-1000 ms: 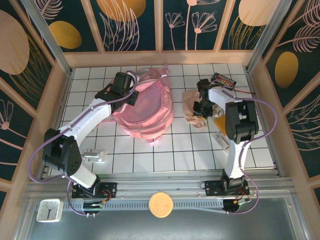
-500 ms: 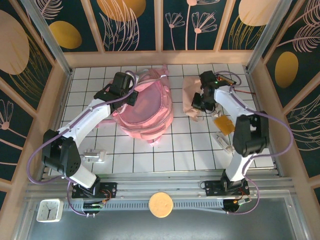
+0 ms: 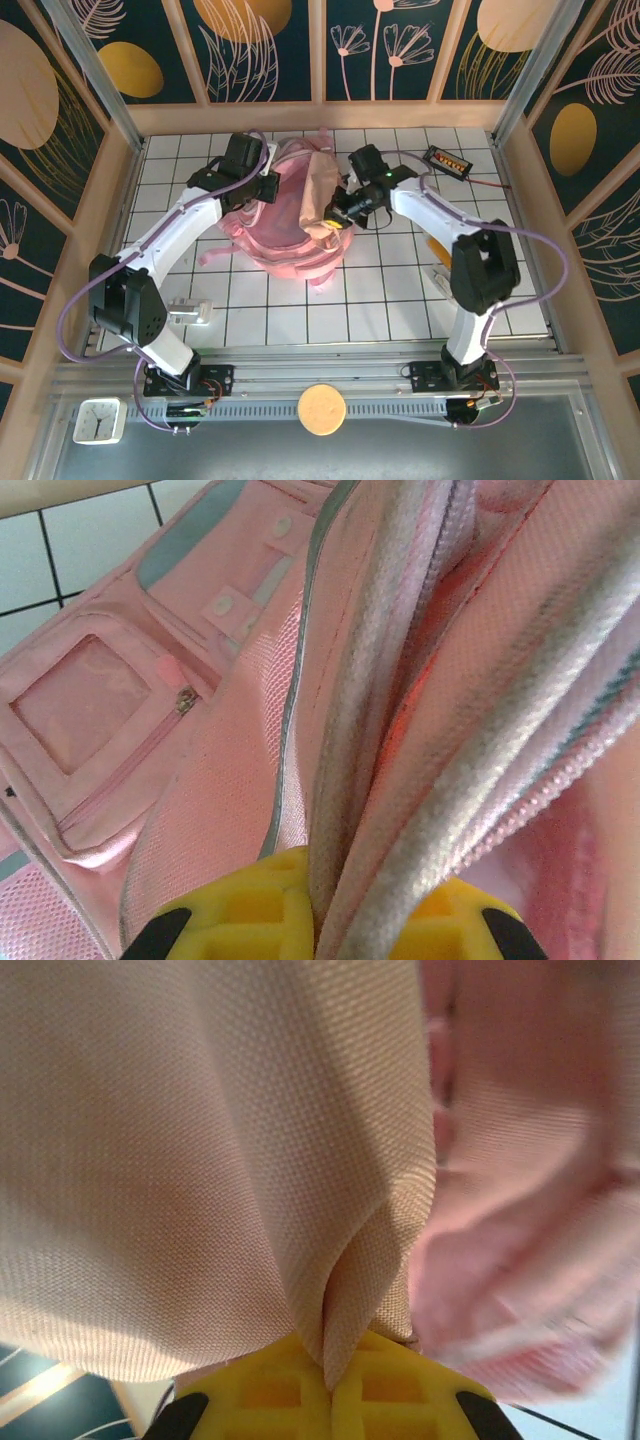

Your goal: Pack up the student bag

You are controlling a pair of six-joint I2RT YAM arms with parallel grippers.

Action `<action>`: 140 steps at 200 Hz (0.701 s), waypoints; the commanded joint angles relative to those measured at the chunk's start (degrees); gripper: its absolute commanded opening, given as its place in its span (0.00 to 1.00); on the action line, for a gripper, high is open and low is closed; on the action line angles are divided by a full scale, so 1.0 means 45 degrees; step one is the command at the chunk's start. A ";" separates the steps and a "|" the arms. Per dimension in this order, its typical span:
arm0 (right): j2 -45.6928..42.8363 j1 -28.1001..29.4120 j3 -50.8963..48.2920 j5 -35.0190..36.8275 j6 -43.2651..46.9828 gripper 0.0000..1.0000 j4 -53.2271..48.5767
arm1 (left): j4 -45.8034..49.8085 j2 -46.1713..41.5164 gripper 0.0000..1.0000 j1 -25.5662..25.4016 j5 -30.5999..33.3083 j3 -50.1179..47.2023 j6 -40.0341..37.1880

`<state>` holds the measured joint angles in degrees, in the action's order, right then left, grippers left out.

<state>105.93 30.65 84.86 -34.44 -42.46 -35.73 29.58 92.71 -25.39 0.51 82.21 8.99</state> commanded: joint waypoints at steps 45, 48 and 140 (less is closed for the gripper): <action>0.2701 0.0082 0.0791 -0.1703 -0.0375 0.00 0.0799 | -0.1828 -0.0939 0.00 0.0012 -0.0651 0.1240 0.1329; 0.2785 0.0082 0.0969 -0.1703 -0.0400 0.00 0.0821 | -0.1855 -0.0924 0.00 0.0006 -0.0792 0.1215 0.1305; 0.5617 0.0082 0.5422 -0.2268 -0.1349 0.00 0.0923 | -0.2484 -0.1180 0.00 -0.0198 -0.1171 0.0299 0.1449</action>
<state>128.92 30.76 106.32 -42.30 -44.91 -35.03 28.27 90.91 -25.47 -0.91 82.39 14.13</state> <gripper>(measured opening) 0.052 0.099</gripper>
